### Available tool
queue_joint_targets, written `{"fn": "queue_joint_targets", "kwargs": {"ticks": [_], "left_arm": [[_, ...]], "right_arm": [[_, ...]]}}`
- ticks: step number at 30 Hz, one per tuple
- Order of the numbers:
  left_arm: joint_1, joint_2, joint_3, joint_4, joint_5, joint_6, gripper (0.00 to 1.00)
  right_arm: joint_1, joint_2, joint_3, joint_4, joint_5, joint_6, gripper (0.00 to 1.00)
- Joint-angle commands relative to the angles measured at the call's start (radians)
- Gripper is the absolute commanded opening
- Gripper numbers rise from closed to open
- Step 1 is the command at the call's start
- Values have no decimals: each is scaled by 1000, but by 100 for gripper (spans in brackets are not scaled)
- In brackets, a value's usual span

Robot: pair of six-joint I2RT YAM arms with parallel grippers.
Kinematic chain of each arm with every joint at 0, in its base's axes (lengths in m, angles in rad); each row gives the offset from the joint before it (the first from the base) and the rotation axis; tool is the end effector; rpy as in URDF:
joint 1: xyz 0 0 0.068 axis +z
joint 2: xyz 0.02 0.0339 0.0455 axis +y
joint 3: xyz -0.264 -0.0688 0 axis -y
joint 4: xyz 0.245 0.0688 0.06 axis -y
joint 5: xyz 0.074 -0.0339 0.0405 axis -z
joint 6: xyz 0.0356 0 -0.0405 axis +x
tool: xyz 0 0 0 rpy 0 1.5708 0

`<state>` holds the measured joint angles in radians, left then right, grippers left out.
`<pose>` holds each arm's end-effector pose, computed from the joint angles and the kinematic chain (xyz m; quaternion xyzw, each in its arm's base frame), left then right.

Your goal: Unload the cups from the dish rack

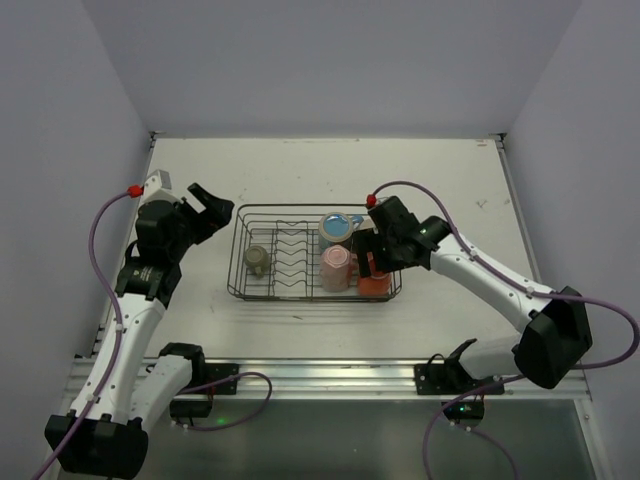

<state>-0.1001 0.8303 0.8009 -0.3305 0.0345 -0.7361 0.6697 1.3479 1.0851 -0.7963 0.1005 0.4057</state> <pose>0.1900 -0.0203 0.3225 -0.2477 0.7840 -0.2440 0.5143 0.2119 0.1632 0.2699 -0.1146 0.9595 0.0877 0.2420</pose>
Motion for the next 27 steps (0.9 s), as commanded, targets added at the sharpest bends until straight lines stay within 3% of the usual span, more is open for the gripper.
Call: {"fn": "queue_joint_targets", "kwargs": {"ticks": [1,27], "left_arm": [[5,3,47,10,31,33,90],[5,4,38,10,39,44,90]], "right_arm": [[10,22,25,-21,-30,-16,85],[41,100,53,-34,11,1,84]]}}
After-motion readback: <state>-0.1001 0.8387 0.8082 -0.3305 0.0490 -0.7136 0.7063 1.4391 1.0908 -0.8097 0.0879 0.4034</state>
